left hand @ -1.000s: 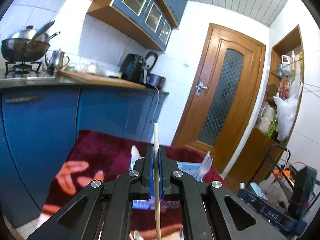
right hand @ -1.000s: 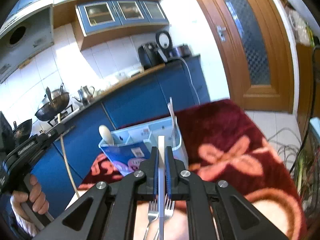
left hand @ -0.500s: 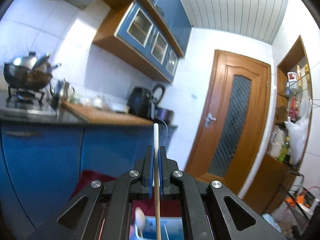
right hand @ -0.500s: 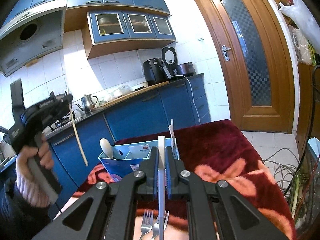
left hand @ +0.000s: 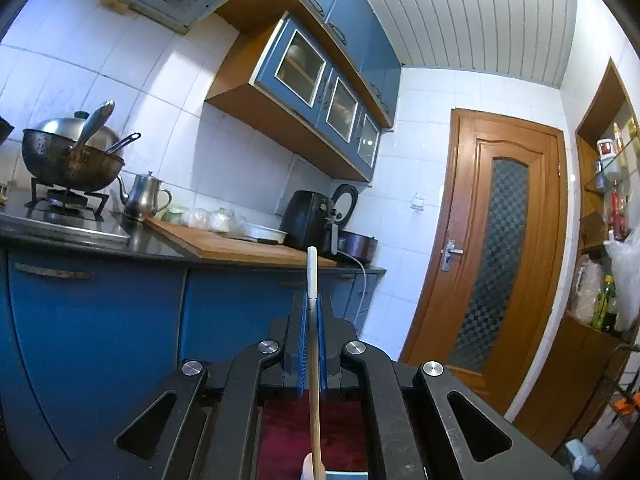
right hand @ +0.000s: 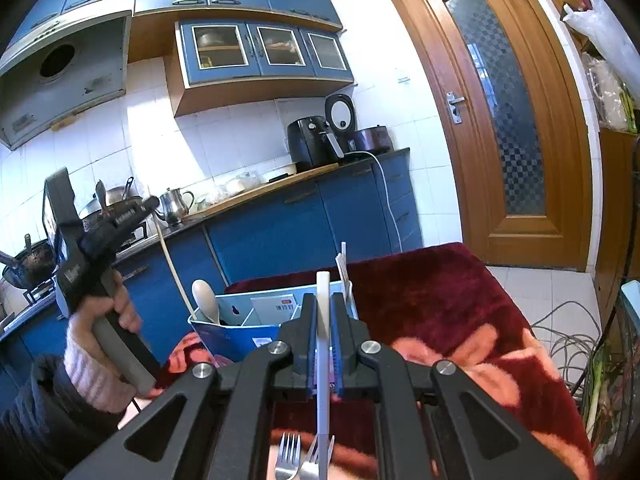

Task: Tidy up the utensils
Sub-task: 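Lift and carry the wooden chopstick over the caddy with the left tool while the right tool carries its chopstick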

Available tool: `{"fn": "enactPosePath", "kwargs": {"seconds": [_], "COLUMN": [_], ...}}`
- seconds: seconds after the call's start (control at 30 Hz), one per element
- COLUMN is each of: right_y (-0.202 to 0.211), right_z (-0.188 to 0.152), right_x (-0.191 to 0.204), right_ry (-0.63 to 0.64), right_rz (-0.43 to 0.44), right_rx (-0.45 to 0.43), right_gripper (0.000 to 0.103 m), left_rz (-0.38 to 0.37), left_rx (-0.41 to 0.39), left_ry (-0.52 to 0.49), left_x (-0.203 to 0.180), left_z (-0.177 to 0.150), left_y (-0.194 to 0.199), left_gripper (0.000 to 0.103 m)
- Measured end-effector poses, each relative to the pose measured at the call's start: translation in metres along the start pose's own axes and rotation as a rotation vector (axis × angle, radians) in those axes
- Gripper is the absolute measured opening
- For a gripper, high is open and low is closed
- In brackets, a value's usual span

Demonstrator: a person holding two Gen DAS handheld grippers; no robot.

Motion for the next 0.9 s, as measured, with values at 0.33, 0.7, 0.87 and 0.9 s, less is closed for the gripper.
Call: {"fn": "enactPosePath", "kwargs": {"seconds": [0.33, 0.7, 0.87, 0.9], "right_y": [-0.021, -0.074, -0.098, -0.102], "right_z": [0.031, 0.061, 0.059, 0.059], "right_x": [0.022, 0.047, 0.048, 0.048], "right_ry": [0.06, 0.151, 0.183, 0.189], "right_rz": [0.016, -0.021, -0.054, -0.061], "right_rx": [-0.097, -0.265, -0.29, -0.291], "right_gripper": [0.008, 0.008, 0.008, 0.008], "left_rz": [-0.038, -0.073, -0.086, -0.086], "left_rx": [0.073, 0.067, 0.063, 0.064], "left_ry": [-0.015, -0.033, -0.022, -0.019], "left_x": [-0.003, -0.005, -0.005, -0.005], "left_z": [-0.039, -0.041, -0.042, -0.043], "left_y": [-0.005, 0.005, 0.007, 0.007], "left_gripper": [0.004, 0.004, 0.004, 0.004]}}
Point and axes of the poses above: each gripper's, at about its wrist camera, not at the fingertips, and y roughly against the way its jaws point, x to its left, z to its top, the point moved 3 cm from there along -y, roughly the way its jaws point, and after that the axes turned 10 degrees about -y, right-handed, at the moved point
